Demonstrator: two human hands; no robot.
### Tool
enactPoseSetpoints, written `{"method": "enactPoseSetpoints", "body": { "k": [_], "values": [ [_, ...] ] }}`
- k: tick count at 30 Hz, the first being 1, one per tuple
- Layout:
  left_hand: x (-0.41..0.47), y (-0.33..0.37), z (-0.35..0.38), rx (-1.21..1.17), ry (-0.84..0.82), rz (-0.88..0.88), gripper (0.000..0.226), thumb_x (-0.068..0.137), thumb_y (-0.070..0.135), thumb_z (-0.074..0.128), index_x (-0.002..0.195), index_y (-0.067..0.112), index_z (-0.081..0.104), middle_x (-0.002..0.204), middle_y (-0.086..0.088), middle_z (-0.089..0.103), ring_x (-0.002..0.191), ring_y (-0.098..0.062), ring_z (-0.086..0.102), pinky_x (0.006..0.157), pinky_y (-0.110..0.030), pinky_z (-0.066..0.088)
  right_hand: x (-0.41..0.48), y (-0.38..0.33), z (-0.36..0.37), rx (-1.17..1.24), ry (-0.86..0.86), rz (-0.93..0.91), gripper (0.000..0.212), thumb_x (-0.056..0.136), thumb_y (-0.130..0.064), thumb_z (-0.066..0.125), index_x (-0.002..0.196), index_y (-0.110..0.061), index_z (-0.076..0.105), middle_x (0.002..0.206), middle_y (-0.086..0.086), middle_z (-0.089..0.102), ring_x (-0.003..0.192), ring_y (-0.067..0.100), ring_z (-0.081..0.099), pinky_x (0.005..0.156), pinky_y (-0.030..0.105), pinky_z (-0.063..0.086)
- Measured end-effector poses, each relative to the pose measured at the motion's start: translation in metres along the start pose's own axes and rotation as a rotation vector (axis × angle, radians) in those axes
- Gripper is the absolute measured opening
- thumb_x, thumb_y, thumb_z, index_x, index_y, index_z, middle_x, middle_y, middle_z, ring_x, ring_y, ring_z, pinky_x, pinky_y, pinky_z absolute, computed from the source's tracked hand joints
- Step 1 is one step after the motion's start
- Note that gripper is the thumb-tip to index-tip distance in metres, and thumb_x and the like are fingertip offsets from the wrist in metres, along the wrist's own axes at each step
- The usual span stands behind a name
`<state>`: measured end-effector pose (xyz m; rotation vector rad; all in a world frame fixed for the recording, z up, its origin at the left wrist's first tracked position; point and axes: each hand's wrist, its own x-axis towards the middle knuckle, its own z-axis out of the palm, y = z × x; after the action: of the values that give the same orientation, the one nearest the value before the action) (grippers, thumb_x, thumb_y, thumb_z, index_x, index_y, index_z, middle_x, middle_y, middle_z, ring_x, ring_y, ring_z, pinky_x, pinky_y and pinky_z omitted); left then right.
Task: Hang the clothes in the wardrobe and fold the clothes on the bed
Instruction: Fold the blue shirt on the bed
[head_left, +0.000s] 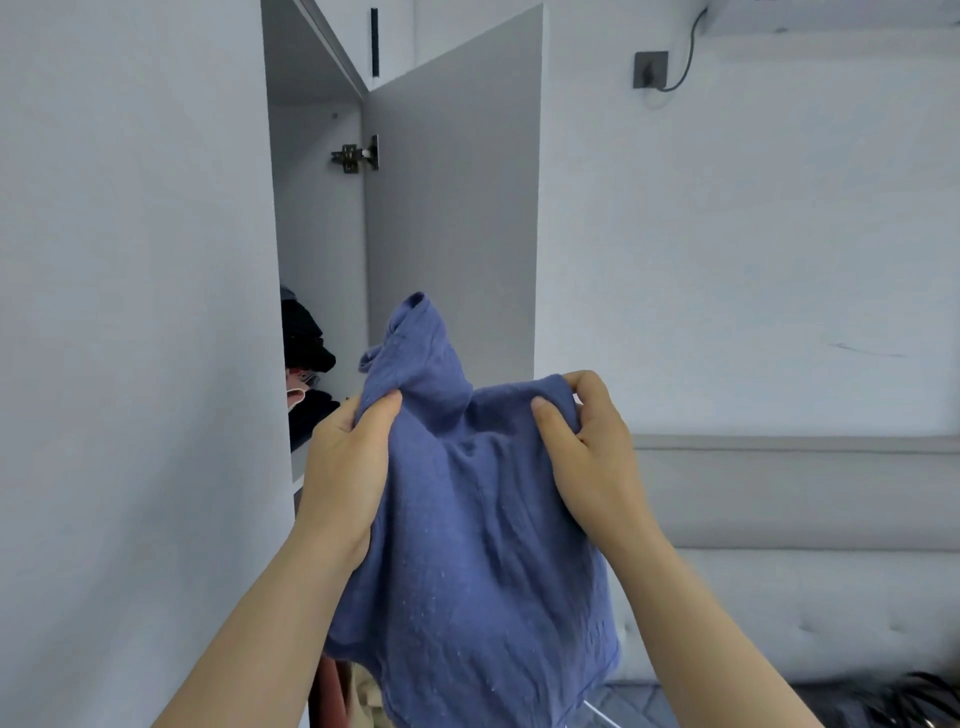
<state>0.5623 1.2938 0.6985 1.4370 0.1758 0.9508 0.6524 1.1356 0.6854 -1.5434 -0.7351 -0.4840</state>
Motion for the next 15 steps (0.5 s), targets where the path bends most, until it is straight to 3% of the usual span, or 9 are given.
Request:
{"method": "enactPoseSetpoints", "body": {
  "k": [2,4,10,13,15],
  "values": [
    [0.008,-0.004,0.001,-0.023,0.020,-0.046,0.020,0.094,0.024,0.054,0.079,0.024,0.068,0.070,0.014,0.071,0.067,-0.003,0.067,0.053,-0.014,0.050,0.005,0.007,0.000,0.003,0.022,0.017,0.007,0.095,-0.025,0.050,0.089,-0.029,0.051,0.061,-0.011,0.050,0.053,0.002,0.044,0.049,0.014,0.039],
    [0.017,-0.006,-0.002,-0.030,0.042,-0.106,0.018,0.092,0.027,0.056,0.079,0.021,0.067,0.067,0.011,0.070,0.061,-0.005,0.065,0.050,-0.017,0.047,0.010,0.012,0.001,-0.001,0.042,0.035,0.008,0.095,-0.026,0.050,0.088,-0.030,0.051,0.061,-0.010,0.048,0.051,0.002,0.042,0.047,0.014,0.038],
    [0.043,-0.018,-0.008,0.047,0.058,-0.112,0.023,0.093,0.032,0.055,0.076,0.016,0.060,0.078,0.001,0.059,0.069,-0.012,0.053,0.062,-0.026,0.042,0.027,0.022,0.019,-0.012,0.109,0.010,0.008,0.095,-0.022,0.048,0.091,-0.028,0.049,0.054,-0.017,0.048,0.049,0.001,0.040,0.046,0.013,0.036],
    [0.054,-0.034,-0.010,0.049,0.066,-0.063,0.032,0.093,0.028,0.055,0.091,-0.003,0.061,0.082,-0.006,0.057,0.074,-0.015,0.051,0.063,-0.028,0.041,0.033,0.033,0.032,-0.014,0.100,0.013,0.013,0.095,-0.018,0.045,0.093,-0.030,0.047,0.050,-0.017,0.044,0.046,0.003,0.035,0.043,0.015,0.034],
    [0.063,-0.044,-0.011,0.048,0.070,-0.035,0.034,0.093,0.026,0.056,0.097,-0.007,0.061,0.082,-0.006,0.057,0.076,-0.017,0.051,0.065,-0.030,0.042,0.040,0.041,0.042,-0.019,0.086,0.007,0.022,0.095,-0.014,0.044,0.100,-0.035,0.046,0.049,-0.014,0.042,0.046,0.005,0.035,0.043,0.015,0.034]
  ]
}}
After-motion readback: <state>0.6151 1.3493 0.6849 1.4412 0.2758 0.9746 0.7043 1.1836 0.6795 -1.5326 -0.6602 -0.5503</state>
